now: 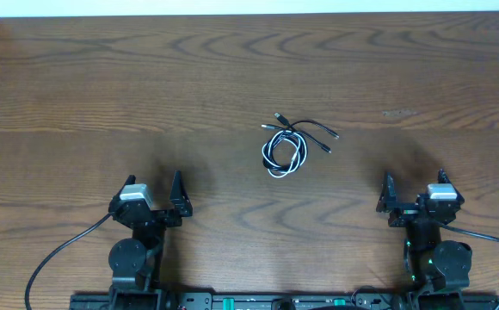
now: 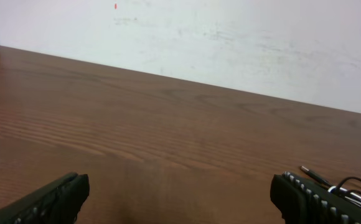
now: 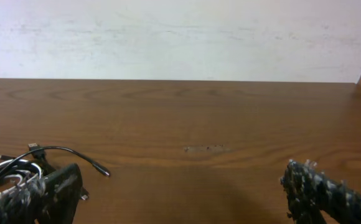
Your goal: Untangle cables
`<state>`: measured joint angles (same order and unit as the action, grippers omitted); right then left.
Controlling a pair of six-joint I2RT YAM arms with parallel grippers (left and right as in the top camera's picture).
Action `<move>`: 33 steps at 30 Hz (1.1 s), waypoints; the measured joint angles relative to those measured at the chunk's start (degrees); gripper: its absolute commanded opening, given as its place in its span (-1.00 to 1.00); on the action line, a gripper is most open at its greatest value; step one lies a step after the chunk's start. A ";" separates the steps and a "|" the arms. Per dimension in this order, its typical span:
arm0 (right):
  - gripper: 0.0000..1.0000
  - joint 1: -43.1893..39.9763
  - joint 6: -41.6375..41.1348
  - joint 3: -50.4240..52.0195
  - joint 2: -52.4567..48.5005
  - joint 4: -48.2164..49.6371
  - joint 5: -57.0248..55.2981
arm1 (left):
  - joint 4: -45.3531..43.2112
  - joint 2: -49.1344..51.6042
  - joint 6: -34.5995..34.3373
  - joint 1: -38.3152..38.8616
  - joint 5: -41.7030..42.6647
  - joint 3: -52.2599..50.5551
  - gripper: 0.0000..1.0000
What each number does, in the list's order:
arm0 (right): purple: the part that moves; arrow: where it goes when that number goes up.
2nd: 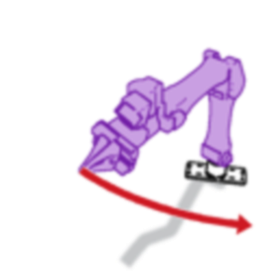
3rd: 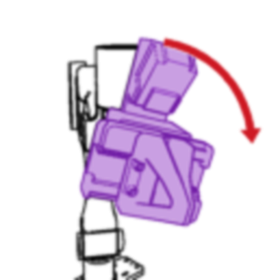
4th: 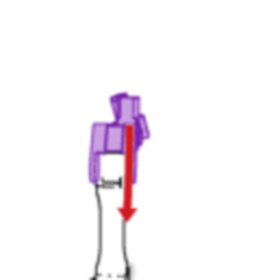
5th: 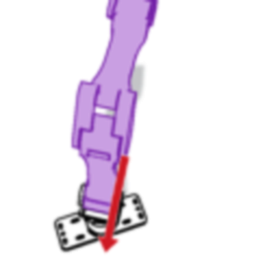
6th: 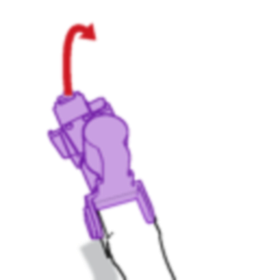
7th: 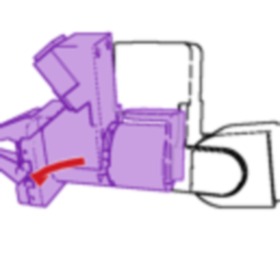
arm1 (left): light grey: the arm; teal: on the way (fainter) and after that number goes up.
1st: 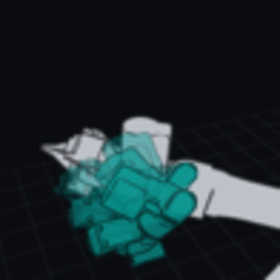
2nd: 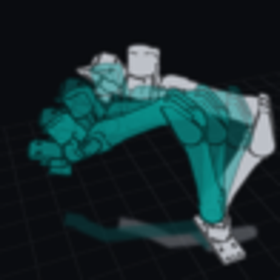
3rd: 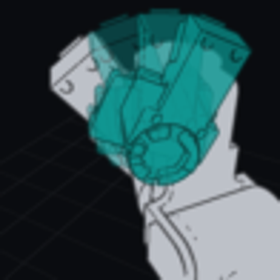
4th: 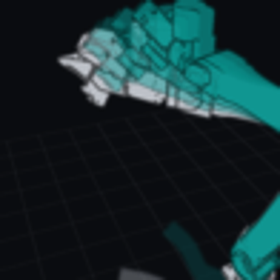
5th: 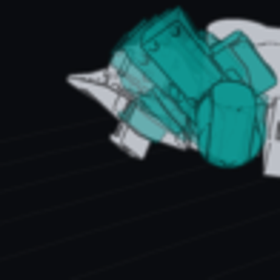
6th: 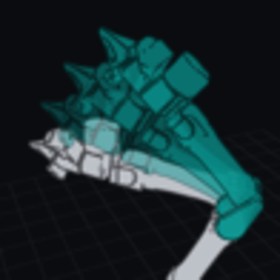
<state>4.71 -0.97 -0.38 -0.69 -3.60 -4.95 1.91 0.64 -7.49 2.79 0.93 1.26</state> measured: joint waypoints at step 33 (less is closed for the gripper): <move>0.98 0.00 0.00 0.00 0.00 -0.02 0.00 | -0.24 1.53 3.98 0.00 -2.40 0.00 0.96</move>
<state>4.71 -0.97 -0.38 -0.69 -3.62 -4.95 1.67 2.17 -3.51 2.79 -1.48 1.26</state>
